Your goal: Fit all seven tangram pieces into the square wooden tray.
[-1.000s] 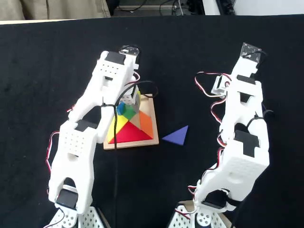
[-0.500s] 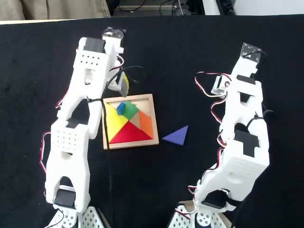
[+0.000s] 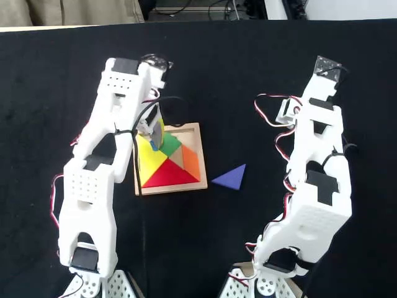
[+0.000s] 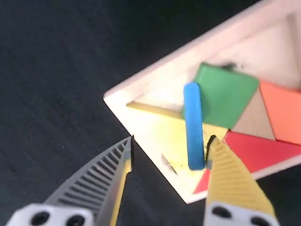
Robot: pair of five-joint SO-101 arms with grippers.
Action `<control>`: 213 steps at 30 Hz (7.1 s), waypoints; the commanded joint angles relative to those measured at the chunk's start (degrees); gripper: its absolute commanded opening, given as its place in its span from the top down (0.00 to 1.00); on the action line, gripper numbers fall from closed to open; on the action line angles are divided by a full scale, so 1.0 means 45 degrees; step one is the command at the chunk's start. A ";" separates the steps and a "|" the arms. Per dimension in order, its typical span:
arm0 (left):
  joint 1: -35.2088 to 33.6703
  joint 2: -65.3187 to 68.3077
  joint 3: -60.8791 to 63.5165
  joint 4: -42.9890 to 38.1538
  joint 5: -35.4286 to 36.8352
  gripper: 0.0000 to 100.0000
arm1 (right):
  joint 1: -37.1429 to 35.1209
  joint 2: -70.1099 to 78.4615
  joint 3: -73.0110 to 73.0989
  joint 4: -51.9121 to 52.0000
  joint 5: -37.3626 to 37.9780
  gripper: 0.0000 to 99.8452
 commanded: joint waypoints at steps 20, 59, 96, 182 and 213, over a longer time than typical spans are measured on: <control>-0.2159 -0.1016 -0.0107 0.0274 -0.4532 0.74 | -0.0254 -0.0088 -0.0713 -0.0215 0.0117 0.99; -0.0635 0.1954 -0.2667 0.0371 -0.4278 0.96 | -0.0410 -0.0088 -0.0713 -0.0215 0.0137 0.99; -0.0498 -0.1797 0.3487 -0.1074 -0.5275 0.96 | -0.0410 -0.0088 -0.0694 -0.0215 0.0137 0.99; 0.4171 0.4044 -0.5363 -0.0098 -0.2325 0.96 | -0.0430 -0.0088 -0.0713 -0.0215 0.0137 0.99; 0.2686 -0.7951 0.1651 0.0313 0.1094 0.96 | -0.0449 -0.1143 0.0244 -0.0195 0.0117 0.99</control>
